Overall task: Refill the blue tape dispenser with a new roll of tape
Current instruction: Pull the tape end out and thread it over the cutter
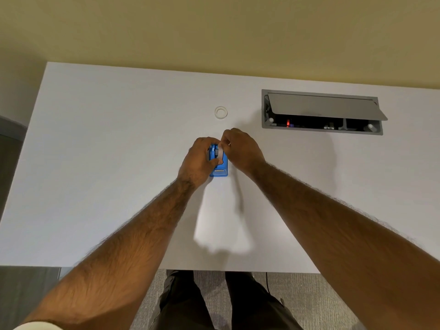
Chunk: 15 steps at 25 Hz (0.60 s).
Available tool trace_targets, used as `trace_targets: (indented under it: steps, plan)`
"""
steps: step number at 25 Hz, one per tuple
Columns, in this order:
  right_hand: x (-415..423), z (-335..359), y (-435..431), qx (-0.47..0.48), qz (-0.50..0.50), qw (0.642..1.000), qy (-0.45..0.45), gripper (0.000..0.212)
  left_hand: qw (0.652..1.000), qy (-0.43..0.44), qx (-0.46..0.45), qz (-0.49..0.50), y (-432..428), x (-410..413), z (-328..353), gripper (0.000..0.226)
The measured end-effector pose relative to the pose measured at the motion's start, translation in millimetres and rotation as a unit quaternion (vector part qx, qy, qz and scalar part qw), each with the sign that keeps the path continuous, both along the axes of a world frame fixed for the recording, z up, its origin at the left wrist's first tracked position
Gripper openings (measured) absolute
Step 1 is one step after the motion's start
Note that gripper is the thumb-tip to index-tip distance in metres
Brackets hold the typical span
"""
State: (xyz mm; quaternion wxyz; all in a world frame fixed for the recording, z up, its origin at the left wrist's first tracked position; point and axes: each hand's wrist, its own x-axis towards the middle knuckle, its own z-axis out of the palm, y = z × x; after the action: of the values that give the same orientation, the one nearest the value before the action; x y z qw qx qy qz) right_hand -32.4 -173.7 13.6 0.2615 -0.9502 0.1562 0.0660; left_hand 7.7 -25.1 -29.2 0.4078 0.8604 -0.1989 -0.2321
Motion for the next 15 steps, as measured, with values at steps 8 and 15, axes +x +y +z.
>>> trace_targets:
  steps: [8,15]
  plan:
    - [-5,1,2,-0.031,0.022,0.999,-0.027,0.018,1.0,-0.006,-0.006,0.001,-3,1,0,0.03]
    - [3,-3,4,0.003,-0.014,1.0,-0.004,0.02,1.0,0.013,-0.002,0.016,-2,1,2,0.042]
